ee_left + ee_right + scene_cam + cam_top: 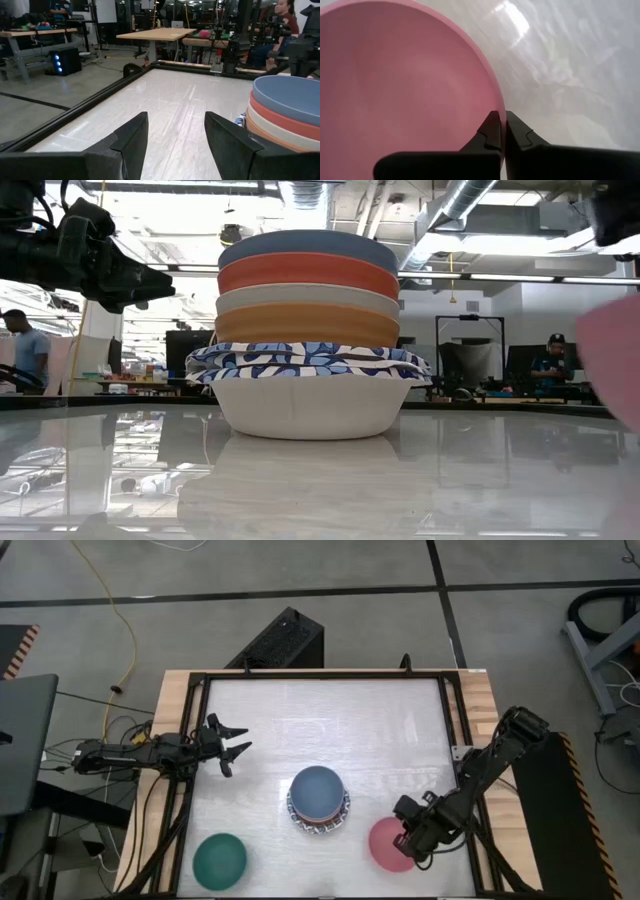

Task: Nest bowls inside each other by size order
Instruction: Stack the pink bowl into the blue bowl

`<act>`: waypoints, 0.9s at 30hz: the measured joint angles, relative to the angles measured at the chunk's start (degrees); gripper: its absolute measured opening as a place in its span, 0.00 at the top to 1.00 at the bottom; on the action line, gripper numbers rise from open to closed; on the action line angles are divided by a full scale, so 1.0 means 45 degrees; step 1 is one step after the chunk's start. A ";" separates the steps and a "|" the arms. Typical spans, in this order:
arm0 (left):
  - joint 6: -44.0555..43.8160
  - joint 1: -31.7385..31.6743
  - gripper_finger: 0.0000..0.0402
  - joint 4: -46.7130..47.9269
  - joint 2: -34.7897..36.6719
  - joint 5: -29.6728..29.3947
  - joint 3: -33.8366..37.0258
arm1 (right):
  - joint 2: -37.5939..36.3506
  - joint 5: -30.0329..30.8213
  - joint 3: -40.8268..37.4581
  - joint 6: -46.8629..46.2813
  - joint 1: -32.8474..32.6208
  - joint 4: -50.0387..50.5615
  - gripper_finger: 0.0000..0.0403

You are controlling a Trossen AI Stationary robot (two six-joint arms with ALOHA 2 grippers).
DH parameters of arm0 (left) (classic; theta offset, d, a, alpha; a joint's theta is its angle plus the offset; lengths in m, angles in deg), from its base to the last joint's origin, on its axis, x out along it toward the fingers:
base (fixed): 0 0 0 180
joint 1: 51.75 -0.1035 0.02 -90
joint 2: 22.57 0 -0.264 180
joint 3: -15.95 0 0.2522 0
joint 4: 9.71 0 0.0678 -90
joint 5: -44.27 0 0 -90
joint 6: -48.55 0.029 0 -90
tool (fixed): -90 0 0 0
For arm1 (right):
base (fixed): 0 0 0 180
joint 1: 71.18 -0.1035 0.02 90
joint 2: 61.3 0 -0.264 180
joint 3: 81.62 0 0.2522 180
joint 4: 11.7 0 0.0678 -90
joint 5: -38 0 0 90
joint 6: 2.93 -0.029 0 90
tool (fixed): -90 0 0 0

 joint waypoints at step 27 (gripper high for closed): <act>0.0000 0.0001 0.54 0.0000 0.0000 0.0000 0.0002 | 0.0015 0.1258 0.0322 0.1570 0.0509 -0.5164 0.97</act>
